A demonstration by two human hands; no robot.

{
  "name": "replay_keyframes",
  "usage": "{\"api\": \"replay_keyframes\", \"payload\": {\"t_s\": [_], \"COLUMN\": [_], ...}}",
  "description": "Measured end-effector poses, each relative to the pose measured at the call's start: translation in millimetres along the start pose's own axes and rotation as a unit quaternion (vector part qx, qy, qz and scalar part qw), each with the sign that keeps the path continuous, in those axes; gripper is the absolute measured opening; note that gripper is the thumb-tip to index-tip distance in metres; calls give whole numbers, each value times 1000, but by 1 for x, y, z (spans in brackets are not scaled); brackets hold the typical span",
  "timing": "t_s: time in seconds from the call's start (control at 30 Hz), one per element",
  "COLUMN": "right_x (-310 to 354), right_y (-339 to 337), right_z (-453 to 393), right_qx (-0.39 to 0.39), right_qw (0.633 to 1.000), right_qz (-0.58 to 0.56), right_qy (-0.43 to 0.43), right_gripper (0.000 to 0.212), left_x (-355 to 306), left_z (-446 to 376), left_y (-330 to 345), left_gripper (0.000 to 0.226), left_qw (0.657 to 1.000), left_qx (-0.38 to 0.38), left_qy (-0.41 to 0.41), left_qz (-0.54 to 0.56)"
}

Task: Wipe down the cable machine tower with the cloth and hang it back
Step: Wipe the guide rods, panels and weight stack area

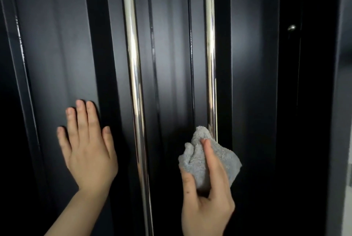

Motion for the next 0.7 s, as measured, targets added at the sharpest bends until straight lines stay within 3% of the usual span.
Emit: {"api": "replay_keyframes", "payload": {"t_s": [0.13, 0.27, 0.4, 0.6, 0.7], "right_x": [-2, -20, -30, 33, 30], "right_y": [18, 24, 30, 34, 37], "right_z": [2, -5, -9, -86, -79], "right_qx": [102, 180, 221, 221, 239], "right_qw": [984, 944, 939, 957, 955], "right_qz": [-56, -94, -12, -75, -59], "right_qy": [136, 262, 265, 172, 164], "right_gripper": [61, 45, 17, 20, 19], "left_x": [0, 0, 1, 2, 3], "left_z": [0, 1, 1, 1, 1], "left_y": [0, 1, 1, 3, 3], "left_gripper": [57, 57, 57, 58, 59], "left_qw": [1000, 1000, 1000, 1000, 1000], "left_qx": [-1, 10, 20, 22, 22], "left_qy": [7, 2, 4, 2, 0], "left_qz": [0, -8, -13, -13, -8]}}
Point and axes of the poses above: each hand's wrist, its own z-axis away from the middle knuckle, its own y-axis out of the palm, x = y × z, the point moved 6 cm from there along -z, towards the middle knuckle, and after that the axes turned 14 degrees about y, right-handed, at the moved point
